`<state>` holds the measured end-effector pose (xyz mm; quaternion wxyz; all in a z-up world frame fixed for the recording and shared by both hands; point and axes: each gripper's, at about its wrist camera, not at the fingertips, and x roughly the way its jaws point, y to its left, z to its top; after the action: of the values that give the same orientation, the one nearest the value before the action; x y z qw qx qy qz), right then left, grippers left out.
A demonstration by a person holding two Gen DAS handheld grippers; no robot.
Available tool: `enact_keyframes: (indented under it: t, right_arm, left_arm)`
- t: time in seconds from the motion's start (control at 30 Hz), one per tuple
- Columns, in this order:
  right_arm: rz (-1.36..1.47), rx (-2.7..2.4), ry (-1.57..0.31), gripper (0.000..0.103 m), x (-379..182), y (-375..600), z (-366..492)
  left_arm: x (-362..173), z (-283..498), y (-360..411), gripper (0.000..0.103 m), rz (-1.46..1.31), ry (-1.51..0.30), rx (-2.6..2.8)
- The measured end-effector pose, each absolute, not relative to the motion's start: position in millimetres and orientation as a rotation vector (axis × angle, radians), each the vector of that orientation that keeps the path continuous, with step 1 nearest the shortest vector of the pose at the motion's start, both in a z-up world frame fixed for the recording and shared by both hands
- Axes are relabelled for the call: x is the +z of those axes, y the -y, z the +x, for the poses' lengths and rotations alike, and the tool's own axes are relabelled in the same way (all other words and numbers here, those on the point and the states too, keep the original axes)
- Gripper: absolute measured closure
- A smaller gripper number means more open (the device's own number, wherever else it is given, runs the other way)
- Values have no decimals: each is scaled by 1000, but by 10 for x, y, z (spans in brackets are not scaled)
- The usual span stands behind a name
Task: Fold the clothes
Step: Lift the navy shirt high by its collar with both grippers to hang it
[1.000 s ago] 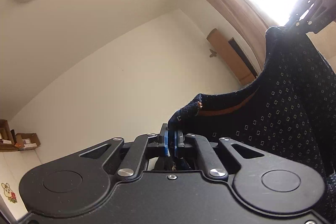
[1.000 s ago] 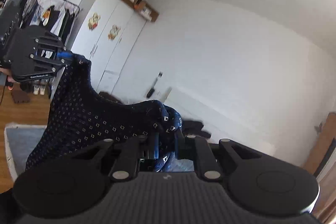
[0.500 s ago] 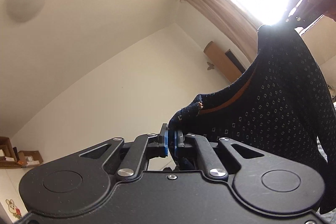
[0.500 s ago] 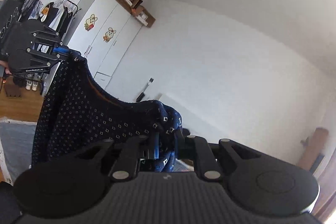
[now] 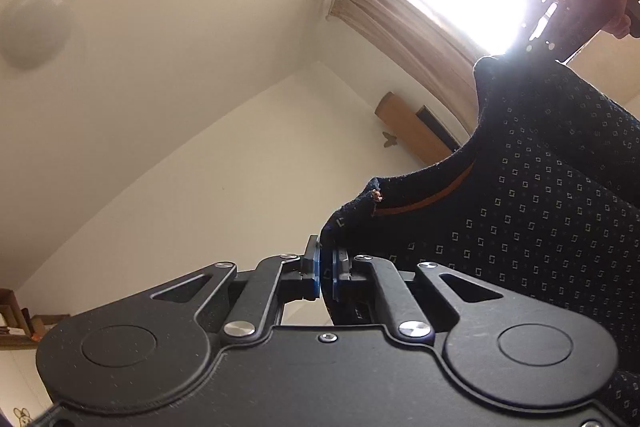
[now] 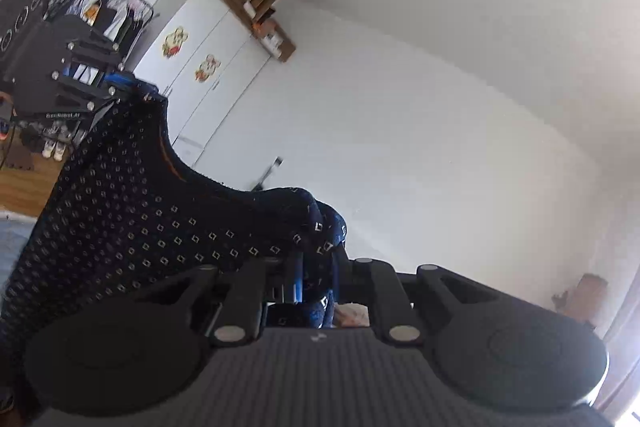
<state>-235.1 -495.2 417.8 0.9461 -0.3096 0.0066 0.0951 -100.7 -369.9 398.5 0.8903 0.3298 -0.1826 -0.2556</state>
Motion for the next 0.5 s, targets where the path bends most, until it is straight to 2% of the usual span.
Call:
enact_keyframes:
  t: [0.33,0.5]
  right_arm:
    - [-516,227,-276,90,3194,5159,-223]
    - [-477,167,-409,90,2392,5267,1078]
  left_arm:
    - [3124,1164,4421,98,677,102,-536]
    - [2576,2444,4934,98,659,-56,-559]
